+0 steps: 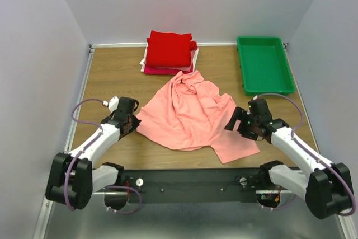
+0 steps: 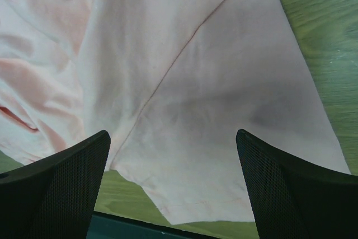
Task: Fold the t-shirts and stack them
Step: Flatten the tshirt out
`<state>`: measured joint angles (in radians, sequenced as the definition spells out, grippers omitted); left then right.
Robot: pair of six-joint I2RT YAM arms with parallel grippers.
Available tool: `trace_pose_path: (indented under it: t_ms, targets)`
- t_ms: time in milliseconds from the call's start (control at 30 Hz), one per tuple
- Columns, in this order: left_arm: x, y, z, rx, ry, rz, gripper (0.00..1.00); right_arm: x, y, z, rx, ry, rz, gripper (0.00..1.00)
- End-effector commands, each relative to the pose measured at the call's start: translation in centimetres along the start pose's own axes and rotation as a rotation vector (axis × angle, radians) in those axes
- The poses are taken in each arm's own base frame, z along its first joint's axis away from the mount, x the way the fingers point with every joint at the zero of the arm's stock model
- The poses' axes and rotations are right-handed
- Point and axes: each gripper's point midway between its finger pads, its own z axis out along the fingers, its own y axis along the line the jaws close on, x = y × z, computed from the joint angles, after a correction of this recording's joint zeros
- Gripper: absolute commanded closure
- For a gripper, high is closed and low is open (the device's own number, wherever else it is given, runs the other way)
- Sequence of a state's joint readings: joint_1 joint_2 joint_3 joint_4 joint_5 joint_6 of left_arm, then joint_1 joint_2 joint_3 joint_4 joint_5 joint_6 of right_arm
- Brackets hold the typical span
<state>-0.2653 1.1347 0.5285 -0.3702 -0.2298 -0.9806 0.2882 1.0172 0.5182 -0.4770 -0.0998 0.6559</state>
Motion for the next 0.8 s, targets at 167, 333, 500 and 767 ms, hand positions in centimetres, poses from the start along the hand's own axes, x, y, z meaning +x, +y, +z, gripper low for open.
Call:
trace_pose_path:
  t_ms: [167, 333, 500, 767]
  targets:
    - [-1.9, 0.4, 1.1, -0.013, -0.045, -0.031, 1.00, 0.1, 2.0, 4.9, -0.028, 0.121, -0.003, 0.00]
    - [-3.0, 1.1, 1.1, -0.026, -0.072, -0.060, 1.00, -1.0, 4.6, 9.3, 0.009, 0.152, -0.081, 0.00]
    - [-5.3, 2.5, 0.9, -0.063, -0.130, -0.120, 1.00, -4.7, 10.2, 12.3, -0.042, 0.108, -0.157, 0.00]
    - [-7.5, 4.1, -0.5, -0.081, -0.217, -0.169, 1.00, -7.6, 9.3, 8.1, 0.041, -0.077, -0.173, 0.00]
